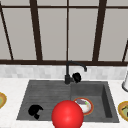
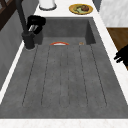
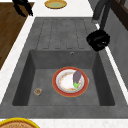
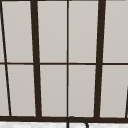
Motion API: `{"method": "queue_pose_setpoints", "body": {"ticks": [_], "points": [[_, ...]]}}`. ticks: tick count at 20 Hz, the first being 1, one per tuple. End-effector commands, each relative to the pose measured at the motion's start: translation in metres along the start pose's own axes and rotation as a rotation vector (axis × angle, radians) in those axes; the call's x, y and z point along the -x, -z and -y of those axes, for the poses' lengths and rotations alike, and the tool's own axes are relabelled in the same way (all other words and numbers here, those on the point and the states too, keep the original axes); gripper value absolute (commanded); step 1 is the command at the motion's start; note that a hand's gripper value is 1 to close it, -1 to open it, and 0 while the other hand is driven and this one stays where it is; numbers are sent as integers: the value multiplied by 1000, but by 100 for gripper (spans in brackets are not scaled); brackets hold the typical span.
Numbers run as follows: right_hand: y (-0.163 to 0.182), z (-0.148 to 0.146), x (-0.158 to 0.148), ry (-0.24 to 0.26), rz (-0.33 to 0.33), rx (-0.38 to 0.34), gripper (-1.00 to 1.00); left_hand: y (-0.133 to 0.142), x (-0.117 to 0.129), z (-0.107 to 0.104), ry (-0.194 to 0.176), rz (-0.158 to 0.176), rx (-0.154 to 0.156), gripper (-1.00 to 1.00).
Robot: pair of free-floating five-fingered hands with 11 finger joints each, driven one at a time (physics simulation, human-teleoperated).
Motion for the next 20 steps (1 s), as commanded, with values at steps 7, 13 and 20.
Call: {"method": "queue_pose_setpoints", "body": {"ticks": [7,13,20], "points": [[-10,-17,-2,39,-101,76,100,0,0,0,0,0,0,0],[-10,-18,-2,43,-104,84,100,0,0,0,0,0,0,0],[-10,-17,-2,48,-108,94,100,0,0,0,0,0,0,0]]}}
